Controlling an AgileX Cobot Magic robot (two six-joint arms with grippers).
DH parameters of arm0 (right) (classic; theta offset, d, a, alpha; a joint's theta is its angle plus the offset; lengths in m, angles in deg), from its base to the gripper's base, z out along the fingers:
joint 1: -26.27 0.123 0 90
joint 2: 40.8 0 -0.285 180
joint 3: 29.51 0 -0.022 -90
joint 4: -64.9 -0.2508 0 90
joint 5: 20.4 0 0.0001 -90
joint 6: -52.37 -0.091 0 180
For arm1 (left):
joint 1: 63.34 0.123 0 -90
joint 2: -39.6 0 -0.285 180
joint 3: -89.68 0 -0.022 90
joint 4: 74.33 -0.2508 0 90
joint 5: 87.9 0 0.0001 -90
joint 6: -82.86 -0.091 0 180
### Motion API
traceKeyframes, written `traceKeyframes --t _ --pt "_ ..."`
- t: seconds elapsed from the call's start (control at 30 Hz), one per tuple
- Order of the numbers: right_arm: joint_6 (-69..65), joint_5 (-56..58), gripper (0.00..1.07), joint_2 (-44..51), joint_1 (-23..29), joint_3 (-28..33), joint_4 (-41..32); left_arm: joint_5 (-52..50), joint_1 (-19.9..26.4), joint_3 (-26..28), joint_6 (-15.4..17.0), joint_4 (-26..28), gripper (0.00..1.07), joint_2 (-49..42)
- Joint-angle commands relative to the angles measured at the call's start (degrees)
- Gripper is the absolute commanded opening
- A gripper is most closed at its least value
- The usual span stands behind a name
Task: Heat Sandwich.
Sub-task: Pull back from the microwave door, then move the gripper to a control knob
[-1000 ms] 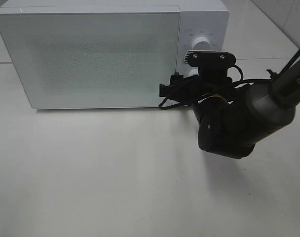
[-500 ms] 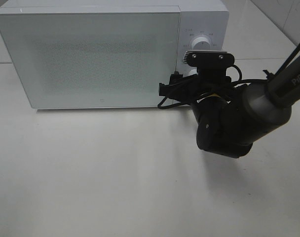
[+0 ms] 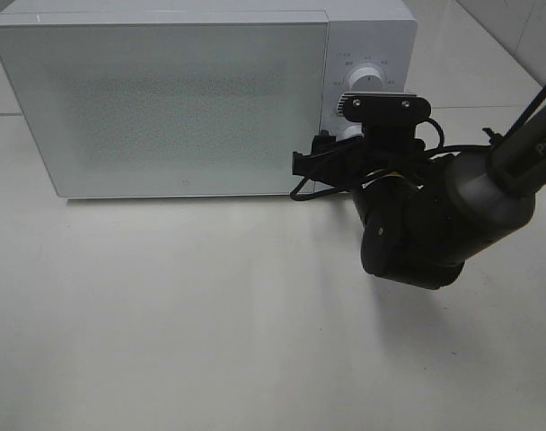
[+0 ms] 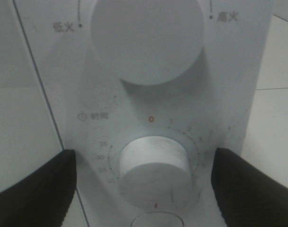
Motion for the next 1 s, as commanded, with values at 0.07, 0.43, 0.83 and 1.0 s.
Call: traceKeyframes --t 0.07,0.43,0.83,1.0 --pt "0.7 -0.2 0.76 0.6 0.3 -0.1 0.0 -0.7 0.0 -0.2 0.0 0.5 1.0 -1.3" --pt "1.8 -0.2 0.48 0.6 0.3 -0.1 0.0 -0.7 0.0 -0.2 0.0 0.5 1.0 -1.3" --pt "3.0 -1.1 0.15 0.6 0.3 -0.1 0.2 -0.7 0.0 -0.2 0.0 0.5 1.0 -1.3" --pt "3.0 -2.1 0.16 0.6 0.3 -0.1 0.2 -0.7 0.0 -0.2 0.0 0.5 1.0 -1.3"
